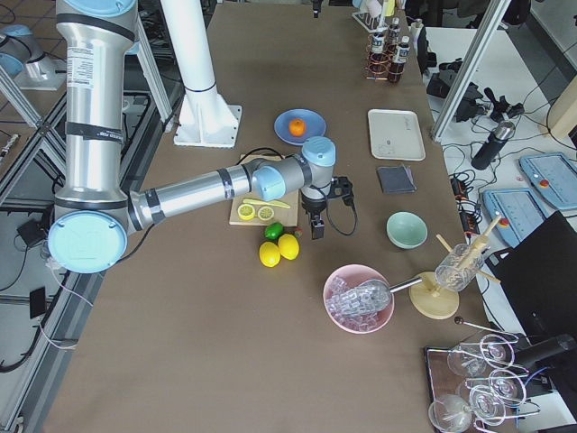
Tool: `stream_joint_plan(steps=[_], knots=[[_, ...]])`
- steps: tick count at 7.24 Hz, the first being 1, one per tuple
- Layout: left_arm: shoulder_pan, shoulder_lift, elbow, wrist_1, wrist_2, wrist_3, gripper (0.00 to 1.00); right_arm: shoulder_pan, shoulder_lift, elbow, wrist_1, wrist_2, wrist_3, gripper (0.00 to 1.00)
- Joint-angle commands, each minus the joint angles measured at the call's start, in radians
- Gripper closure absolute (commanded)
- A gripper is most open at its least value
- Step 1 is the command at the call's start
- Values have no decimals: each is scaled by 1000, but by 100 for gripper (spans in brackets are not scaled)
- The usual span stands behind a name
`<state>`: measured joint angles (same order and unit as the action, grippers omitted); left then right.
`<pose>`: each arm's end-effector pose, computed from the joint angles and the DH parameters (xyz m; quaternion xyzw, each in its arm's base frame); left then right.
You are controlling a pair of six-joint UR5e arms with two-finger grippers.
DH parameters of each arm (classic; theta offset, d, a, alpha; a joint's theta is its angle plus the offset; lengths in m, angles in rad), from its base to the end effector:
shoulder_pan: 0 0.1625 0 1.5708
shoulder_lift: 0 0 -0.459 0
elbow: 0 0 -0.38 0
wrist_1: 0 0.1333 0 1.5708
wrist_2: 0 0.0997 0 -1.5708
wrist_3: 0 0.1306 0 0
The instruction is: Pick orange to plate
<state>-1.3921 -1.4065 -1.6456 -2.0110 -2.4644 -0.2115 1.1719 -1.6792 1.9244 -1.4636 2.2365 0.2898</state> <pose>0.0446 -0.4240 0.6919 0.0719 0.4479 0.0608 0.8891 -0.1255 -0.4333 0.5886 0.0473 -0.3587 -0.1079 0.9260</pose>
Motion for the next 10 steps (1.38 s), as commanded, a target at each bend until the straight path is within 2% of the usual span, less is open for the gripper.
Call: stream_joint_plan(steps=[1, 2, 4, 7, 10], knots=[[-120, 0, 49, 175, -8, 226, 3, 116, -92, -24, 0, 2, -150, 0], [-149, -3, -15, 248, -7, 228, 3, 149, -93, -78, 0, 2, -211, 0], [-163, -12, -152, 506, -5, 245, 3, 222, -105, -93, -12, 23, -287, 0], [-214, -20, -129, 511, -5, 308, 3, 244, -125, -120, -4, 25, -293, 0], [-211, -42, -102, 508, 45, 311, 3, 244, -111, -165, -1, 28, -291, 0]])
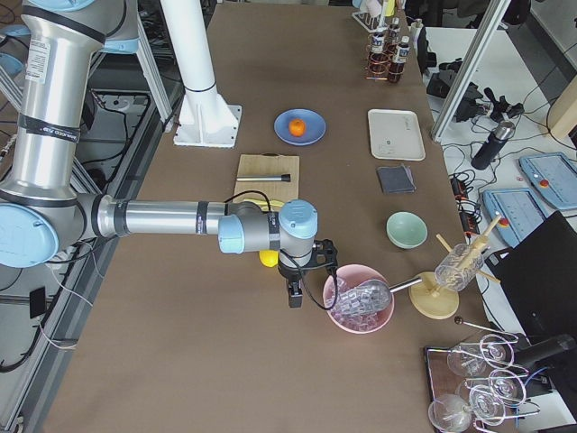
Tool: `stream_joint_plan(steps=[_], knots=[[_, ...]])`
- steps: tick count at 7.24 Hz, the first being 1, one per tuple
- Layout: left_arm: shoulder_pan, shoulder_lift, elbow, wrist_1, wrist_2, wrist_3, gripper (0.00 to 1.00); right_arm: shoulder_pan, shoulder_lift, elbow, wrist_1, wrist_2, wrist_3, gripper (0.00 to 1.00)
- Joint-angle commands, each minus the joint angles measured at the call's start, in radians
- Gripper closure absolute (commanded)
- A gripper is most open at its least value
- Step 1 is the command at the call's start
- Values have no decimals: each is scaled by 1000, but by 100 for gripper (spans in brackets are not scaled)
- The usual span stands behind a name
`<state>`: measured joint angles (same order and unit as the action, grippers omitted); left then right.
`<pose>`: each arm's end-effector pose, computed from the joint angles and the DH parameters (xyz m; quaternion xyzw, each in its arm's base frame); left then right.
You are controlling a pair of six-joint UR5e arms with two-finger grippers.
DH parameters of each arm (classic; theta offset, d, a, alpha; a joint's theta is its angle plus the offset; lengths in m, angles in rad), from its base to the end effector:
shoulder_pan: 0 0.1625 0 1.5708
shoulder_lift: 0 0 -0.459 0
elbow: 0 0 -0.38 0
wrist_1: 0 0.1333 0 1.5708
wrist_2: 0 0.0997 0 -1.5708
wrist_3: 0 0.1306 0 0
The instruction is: Pick orange to plate
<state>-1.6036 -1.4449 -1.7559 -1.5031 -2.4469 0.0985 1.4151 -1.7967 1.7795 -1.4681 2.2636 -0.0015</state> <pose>-0.0467 -0.4194 0.6798 0.0240 0.4235 0.0279 0.9051 -0.0104 -0.3881 0.7080 0.0139 -0.3413 -0.0883 0.9357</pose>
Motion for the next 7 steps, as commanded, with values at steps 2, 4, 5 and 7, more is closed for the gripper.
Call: stream_joint_plan(steps=[2, 4, 5, 7], knots=[[1, -2, 10, -2, 32, 3, 3, 1, 7, -20, 5, 4, 2, 0], [1, -3, 10, -2, 39, 1, 3, 1, 8, -19, 5, 2, 2, 0], [1, -3, 9, -2, 61, 1, 3, 1, 8, -20, 5, 2, 3, 0], [1, -3, 10, -2, 62, 1, 3, 1, 10, -19, 5, 2, 5, 0]])
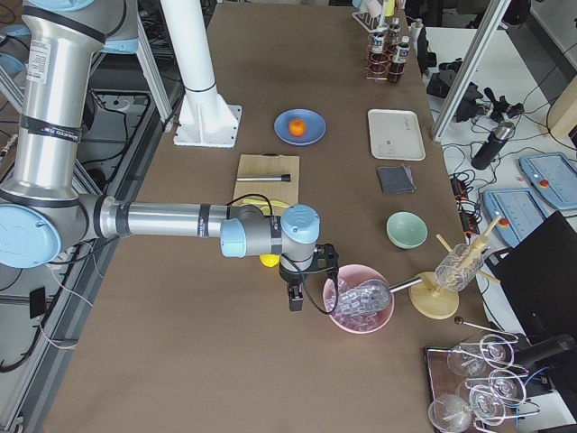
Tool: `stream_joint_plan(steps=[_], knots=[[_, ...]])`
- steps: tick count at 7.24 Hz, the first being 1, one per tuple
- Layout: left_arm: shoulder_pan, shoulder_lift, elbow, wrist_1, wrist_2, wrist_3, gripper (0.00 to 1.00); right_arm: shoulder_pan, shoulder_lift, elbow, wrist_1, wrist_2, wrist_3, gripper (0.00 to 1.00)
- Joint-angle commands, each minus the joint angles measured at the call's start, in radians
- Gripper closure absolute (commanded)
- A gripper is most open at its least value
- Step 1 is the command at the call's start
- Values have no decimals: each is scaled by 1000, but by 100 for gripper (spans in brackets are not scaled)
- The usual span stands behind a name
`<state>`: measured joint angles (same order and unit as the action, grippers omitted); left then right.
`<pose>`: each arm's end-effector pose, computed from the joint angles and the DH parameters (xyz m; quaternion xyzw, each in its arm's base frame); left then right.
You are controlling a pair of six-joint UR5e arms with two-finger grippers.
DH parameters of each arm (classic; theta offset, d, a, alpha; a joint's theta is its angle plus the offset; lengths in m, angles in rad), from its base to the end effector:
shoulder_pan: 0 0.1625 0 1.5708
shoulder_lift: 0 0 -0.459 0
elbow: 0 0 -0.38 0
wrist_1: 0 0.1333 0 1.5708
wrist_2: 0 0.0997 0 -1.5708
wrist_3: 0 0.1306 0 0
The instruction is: Pick orange to plate
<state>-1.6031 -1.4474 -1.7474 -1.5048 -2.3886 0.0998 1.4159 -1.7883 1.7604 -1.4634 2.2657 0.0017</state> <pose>-0.0516 -0.4201 0.6884 0.0204 0.3971 0.0284 0.9171 -0.0108 -0.3912 0.7134 0.0106 -0.3421 -0.0854 0.9357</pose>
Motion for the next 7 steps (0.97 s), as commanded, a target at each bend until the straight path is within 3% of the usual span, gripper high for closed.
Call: stream_joint_plan(steps=[1, 7], knots=[[0, 1, 0, 0, 3, 0, 3, 0, 1, 4, 0, 0, 1, 0], [0, 1, 5, -2, 2, -3, 3, 0, -2, 8, 0, 40, 1, 0]])
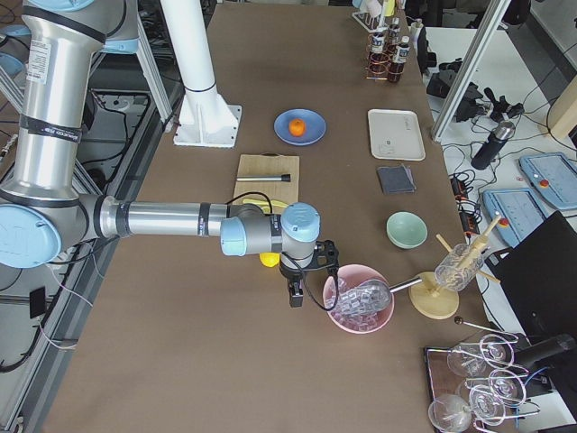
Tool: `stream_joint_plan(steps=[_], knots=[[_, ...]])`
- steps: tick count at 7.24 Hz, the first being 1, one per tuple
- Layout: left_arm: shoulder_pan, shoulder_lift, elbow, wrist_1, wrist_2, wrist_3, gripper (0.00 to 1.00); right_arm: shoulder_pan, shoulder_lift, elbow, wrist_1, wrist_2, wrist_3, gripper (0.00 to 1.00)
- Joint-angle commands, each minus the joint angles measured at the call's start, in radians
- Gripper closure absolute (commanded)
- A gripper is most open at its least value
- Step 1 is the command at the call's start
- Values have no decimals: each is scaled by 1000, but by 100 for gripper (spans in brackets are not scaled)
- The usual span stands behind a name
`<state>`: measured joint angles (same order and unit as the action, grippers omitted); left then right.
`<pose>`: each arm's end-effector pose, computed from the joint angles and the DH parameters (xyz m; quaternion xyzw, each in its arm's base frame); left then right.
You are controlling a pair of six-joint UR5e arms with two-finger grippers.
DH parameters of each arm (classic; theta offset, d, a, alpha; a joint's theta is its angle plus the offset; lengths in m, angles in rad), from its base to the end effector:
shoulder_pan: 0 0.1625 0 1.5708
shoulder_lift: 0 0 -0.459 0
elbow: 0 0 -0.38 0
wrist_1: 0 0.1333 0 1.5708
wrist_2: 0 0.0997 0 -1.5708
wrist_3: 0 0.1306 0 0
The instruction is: Pick orange to plate
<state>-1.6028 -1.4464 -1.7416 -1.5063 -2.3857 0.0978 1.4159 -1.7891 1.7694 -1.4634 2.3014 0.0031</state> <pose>-0.0517 -0.4193 0.6917 0.0174 0.3960 0.0266 0.9177 -0.0143 -0.3908 0.7063 0.0126 -0.3590 -0.0864 0.9292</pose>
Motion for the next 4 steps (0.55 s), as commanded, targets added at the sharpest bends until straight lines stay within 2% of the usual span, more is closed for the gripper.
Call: stream_joint_plan(steps=[1, 4], knots=[[0, 1, -1, 0, -1, -1, 3, 0, -1, -4, 0, 4, 0, 0], [0, 0, 1, 0, 0, 0, 3, 0, 0, 2, 1, 3, -2, 0]])
